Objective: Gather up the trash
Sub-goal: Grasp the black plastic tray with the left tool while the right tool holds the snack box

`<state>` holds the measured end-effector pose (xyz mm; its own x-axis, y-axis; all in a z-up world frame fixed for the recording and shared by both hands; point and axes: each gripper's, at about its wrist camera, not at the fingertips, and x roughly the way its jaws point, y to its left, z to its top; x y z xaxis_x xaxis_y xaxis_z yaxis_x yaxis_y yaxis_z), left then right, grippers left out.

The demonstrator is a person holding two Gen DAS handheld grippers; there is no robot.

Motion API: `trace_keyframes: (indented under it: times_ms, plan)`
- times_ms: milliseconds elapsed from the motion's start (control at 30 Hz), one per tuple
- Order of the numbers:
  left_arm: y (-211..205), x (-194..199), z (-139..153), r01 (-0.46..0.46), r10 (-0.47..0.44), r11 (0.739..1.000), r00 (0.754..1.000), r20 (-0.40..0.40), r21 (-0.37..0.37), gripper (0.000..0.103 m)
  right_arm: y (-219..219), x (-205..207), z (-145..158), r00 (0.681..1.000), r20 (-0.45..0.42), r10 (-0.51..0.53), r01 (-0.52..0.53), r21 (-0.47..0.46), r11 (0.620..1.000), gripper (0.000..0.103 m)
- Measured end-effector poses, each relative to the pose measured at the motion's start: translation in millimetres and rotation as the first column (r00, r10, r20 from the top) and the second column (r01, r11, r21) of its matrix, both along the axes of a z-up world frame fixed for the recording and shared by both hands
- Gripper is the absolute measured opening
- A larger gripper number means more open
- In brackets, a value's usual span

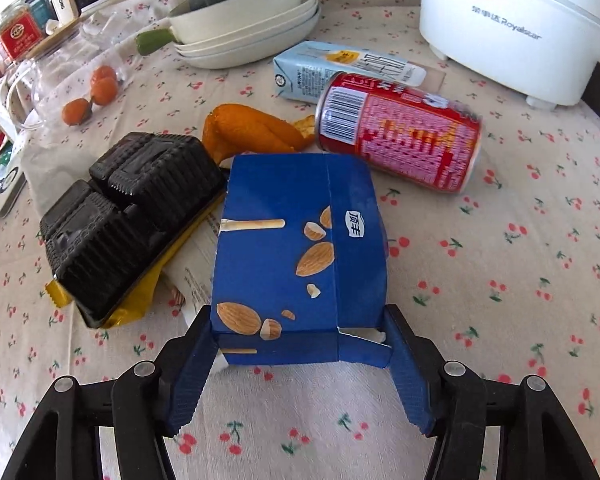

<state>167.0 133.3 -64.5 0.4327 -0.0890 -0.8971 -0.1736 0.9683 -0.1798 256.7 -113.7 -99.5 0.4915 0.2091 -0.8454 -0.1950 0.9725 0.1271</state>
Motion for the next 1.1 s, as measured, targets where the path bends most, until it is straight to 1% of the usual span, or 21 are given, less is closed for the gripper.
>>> trace_keyframes:
  times_ms: [100,133,167,200,233,267,300,367,467,533,700,800,867,900,933,967,1000,1033,1067,1100]
  plan:
    - [-4.0,9.0,4.2,-0.004,0.004,0.999,1.000,0.007,-0.034,0.097,-16.1,-9.5,13.1,1.000,-0.011,-0.022,0.022,0.013,1.000,0.069]
    - [-5.4,13.4,6.4,-0.005,0.005,0.999,1.000,0.015,-0.034,0.097,-21.4,-12.3,16.7,0.999,-0.017,-0.029,0.029,0.018,0.999,0.069]
    - [-8.7,19.2,9.3,0.005,-0.005,1.000,1.000,0.030,-0.006,0.096,-27.2,-15.9,20.5,0.999,-0.024,-0.035,0.035,0.024,0.999,0.069]
    - [-14.5,26.2,12.3,0.022,-0.025,0.999,0.999,0.046,0.049,0.096,-32.9,-19.6,23.9,0.999,-0.031,-0.038,0.038,0.030,0.999,0.069]
    - [-21.0,32.6,14.3,0.048,-0.056,0.991,0.997,0.062,0.126,0.096,-39.6,-24.0,27.7,0.999,-0.037,-0.040,0.042,0.041,0.998,0.069]
    - [-28.1,38.7,14.9,0.076,-0.093,0.975,0.993,0.075,0.208,0.096,-45.6,-27.7,30.7,0.998,-0.042,-0.043,0.046,0.052,0.998,0.069]
    - [-34.4,44.3,13.9,0.105,-0.132,0.956,0.988,0.082,0.275,0.095,-52.7,-31.8,33.9,0.998,-0.047,-0.047,0.050,0.064,0.997,0.069]
    - [-46.3,54.4,7.0,0.158,-0.203,0.910,0.976,0.079,0.384,0.093,-63.9,-38.1,39.1,0.998,-0.048,-0.051,0.055,0.073,0.996,0.069]
    - [-61.2,68.7,-7.6,0.233,-0.292,0.844,0.955,0.049,0.483,0.088,-80.3,-45.9,45.9,0.998,-0.033,-0.053,0.054,0.050,0.997,0.069]
    - [-69.6,76.8,-15.4,0.275,-0.344,0.794,0.939,0.027,0.542,0.086,-91.9,-48.7,47.9,0.998,-0.030,-0.062,0.063,0.038,0.997,0.069]
    - [-81.5,94.0,-27.3,0.358,-0.438,0.683,0.898,-0.034,0.636,0.085,-121.1,-52.3,48.8,0.995,-0.040,-0.090,0.092,0.037,0.995,0.069]
    - [-92.5,101.4,-33.1,0.402,-0.493,0.606,0.867,-0.073,0.686,0.085,-133.4,-54.4,49.7,0.994,-0.042,-0.100,0.101,0.035,0.994,0.069]
    - [-101.5,102.5,-37.9,0.436,-0.533,0.546,0.840,-0.105,0.715,0.085,-139.6,-55.5,50.0,0.994,-0.044,-0.104,0.106,0.034,0.994,0.069]
    - [-106.8,102.8,-40.6,0.450,-0.552,0.509,0.825,-0.123,0.733,0.085,-142.0,-55.9,50.0,0.993,-0.046,-0.105,0.107,0.035,0.994,0.069]
    - [-111.9,103.4,-43.7,0.463,-0.571,0.467,0.809,-0.144,0.753,0.085,-144.3,-56.7,50.0,0.993,-0.048,-0.106,0.108,0.037,0.993,0.069]
    - [-116.5,103.7,-46.2,0.472,-0.585,0.432,0.795,-0.160,0.769,0.084,-145.7,-57.2,49.8,0.993,-0.050,-0.106,0.108,0.038,0.993,0.069]
    - [-119.9,103.8,-47.1,0.480,-0.598,0.404,0.783,-0.173,0.779,0.081,-146.9,-57.9,49.5,0.993,-0.053,-0.106,0.108,0.038,0.993,0.069]
    - [-123.1,104.9,-48.1,0.489,-0.607,0.383,0.773,-0.185,0.784,0.080,-147.6,-58.6,49.2,0.993,-0.054,-0.104,0.106,0.036,0.994,0.069]
    - [-125.7,106.4,-48.7,0.498,-0.614,0.369,0.764,-0.196,0.785,0.078,-148.3,-59.5,49.1,0.993,-0.054,-0.103,0.104,0.033,0.994,0.069]
    - [-128.5,107.4,-48.7,0.506,-0.619,0.362,0.758,-0.204,0.783,0.073,-148.4,-60.1,48.9,0.993,-0.054,-0.101,0.102,0.029,0.994,0.069]
